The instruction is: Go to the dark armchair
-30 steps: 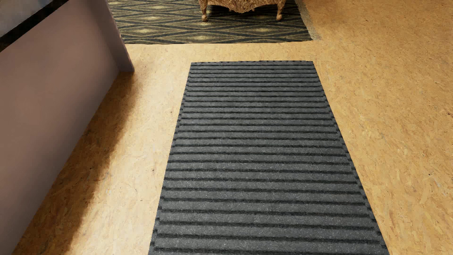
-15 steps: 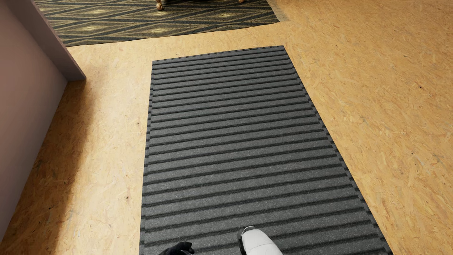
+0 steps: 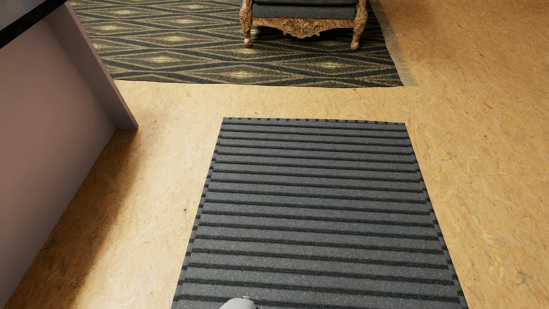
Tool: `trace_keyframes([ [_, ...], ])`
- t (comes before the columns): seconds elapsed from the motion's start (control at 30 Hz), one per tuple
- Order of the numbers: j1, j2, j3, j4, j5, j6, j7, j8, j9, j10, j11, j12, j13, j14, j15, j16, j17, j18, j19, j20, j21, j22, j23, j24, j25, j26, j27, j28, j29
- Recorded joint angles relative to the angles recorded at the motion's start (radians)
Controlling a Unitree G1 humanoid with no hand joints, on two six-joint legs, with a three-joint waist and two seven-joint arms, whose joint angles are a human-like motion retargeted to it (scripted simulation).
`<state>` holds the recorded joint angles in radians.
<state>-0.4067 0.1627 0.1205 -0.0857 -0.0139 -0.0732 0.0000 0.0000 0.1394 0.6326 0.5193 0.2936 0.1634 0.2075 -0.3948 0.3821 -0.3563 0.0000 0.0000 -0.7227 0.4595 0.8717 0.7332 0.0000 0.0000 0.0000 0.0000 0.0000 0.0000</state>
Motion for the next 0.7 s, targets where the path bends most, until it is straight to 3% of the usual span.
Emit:
trace_keyframes([
  [0.07,-0.037,0.112,0.021,-0.002,0.002,-0.004,0.0,0.0,-0.021,-0.189,-0.024,0.021,-0.046,-0.455,-0.08,-0.005,-0.016,0.0,0.0,-0.007,-0.008,0.031,-0.016,0.0,0.0,0.0,0.0,0.0,0.0],
  [0.1,-0.06,0.138,0.052,0.009,-0.001,-0.006,0.0,0.0,-0.025,-0.176,-0.009,0.025,-0.054,-0.505,-0.096,-0.004,-0.01,0.0,0.0,-0.027,-0.033,0.038,-0.005,0.0,0.0,0.0,0.0,0.0,0.0],
  [0.17,-0.123,0.179,0.081,-0.021,-0.033,-0.038,0.0,0.0,-0.022,-0.076,0.07,0.034,-0.046,-0.088,0.012,-0.009,0.011,0.0,0.0,-0.044,-0.06,0.051,0.04,0.0,0.0,0.0,0.0,0.0,0.0],
  [0.2,-0.124,0.172,0.089,-0.049,-0.068,-0.069,0.0,0.0,-0.017,0.011,0.171,0.027,-0.019,0.024,0.163,-0.012,0.033,0.0,0.0,-0.058,-0.071,0.067,0.073,0.0,0.0,0.0,0.0,0.0,0.0],
  [0.23,-0.072,0.136,0.066,-0.079,-0.09,-0.084,0.0,0.0,-0.019,0.049,0.338,0.027,0.013,0.022,0.366,-0.01,0.049,0.0,0.0,-0.063,-0.052,0.078,0.11,0.0,0.0,0.0,0.0,0.0,0.0],
  [0.27,-0.027,0.036,0.034,-0.11,-0.102,-0.084,0.0,0.0,-0.027,0.075,0.544,0.027,0.044,0.004,0.493,-0.018,0.055,0.0,0.0,-0.031,-0.037,0.081,0.126,0.0,0.0,0.0,0.0,0.0,0.0],
  [0.3,0.054,-0.056,0.0,-0.134,-0.124,-0.091,0.0,0.0,-0.015,0.065,0.746,0.012,0.062,-0.046,0.416,-0.01,0.054,0.0,0.0,-0.034,0.009,0.054,0.14,0.0,0.0,0.0,0.0,0.0,0.0],
  [0.33,0.154,-0.146,-0.052,-0.132,-0.131,-0.083,0.0,0.0,-0.004,0.033,0.86,-0.008,0.082,-0.121,0.25,-0.009,0.053,0.0,0.0,-0.025,0.03,0.038,0.143,0.0,0.0,0.0,0.0,0.0,0.0],
  [0.37,0.25,-0.239,-0.115,-0.115,-0.117,-0.052,0.0,0.0,0.0,-0.008,0.895,-0.041,0.098,-0.189,0.138,-0.005,0.045,0.0,0.0,-0.038,0.046,0.018,0.16,0.0,0.0,0.0,0.0,0.0,0.0],
  [0.4,0.322,-0.329,-0.181,-0.102,-0.113,-0.024,0.0,0.0,-0.013,-0.043,0.84,-0.078,0.121,-0.262,0.087,-0.006,0.044,0.0,0.0,-0.03,0.027,0.005,0.179,0.0,0.0,0.0,0.0,0.0,0.0],
  [0.47,0.513,-0.428,-0.28,-0.065,-0.117,0.012,0.0,0.0,-0.01,-0.149,0.557,-0.143,0.161,-0.418,0.101,0.028,0.026,0.0,0.0,-0.032,0.034,-0.073,0.192,0.0,0.0,0.0,0.0,0.0,0.0],
  [0.57,0.686,-0.507,-0.355,-0.04,-0.13,0.034,0.0,0.0,-0.048,-0.211,0.062,-0.245,0.185,-0.615,0.321,0.043,0.01,0.0,0.0,0.067,0.051,-0.099,0.227,0.0,0.0,0.0,0.0,0.0,0.0],
  [0.6,0.718,-0.547,-0.354,-0.042,-0.131,0.043,0.0,0.0,-0.063,-0.21,-0.352,-0.267,0.186,-0.629,0.415,0.042,0.008,0.0,0.0,0.11,0.047,-0.102,0.241,0.0,0.0,0.0,0.0,0.0,0.0],
  [0.63,0.747,-0.588,-0.381,-0.02,-0.131,0.049,0.0,0.0,-0.064,-0.188,-0.015,-0.277,0.185,-0.604,0.334,0.059,0.003,0.0,0.0,0.117,0.063,-0.128,0.24,0.0,0.0,0.0,0.0,0.0,0.0],
  [0.67,0.789,-0.606,-0.409,0.01,-0.102,0.065,0.0,0.0,-0.052,-0.146,0.078,-0.256,0.178,-0.544,0.344,0.059,0.0,0.0,0.0,0.172,0.081,-0.155,0.254,0.0,0.0,0.0,0.0,0.0,0.0],
  [0.7,0.777,-0.626,-0.428,0.039,-0.081,0.085,0.0,0.0,-0.068,-0.042,0.167,-0.235,0.178,-0.416,0.395,0.041,0.001,0.0,0.0,0.2,0.086,-0.139,0.273,0.0,0.0,0.0,0.0,0.0,0.0],
])
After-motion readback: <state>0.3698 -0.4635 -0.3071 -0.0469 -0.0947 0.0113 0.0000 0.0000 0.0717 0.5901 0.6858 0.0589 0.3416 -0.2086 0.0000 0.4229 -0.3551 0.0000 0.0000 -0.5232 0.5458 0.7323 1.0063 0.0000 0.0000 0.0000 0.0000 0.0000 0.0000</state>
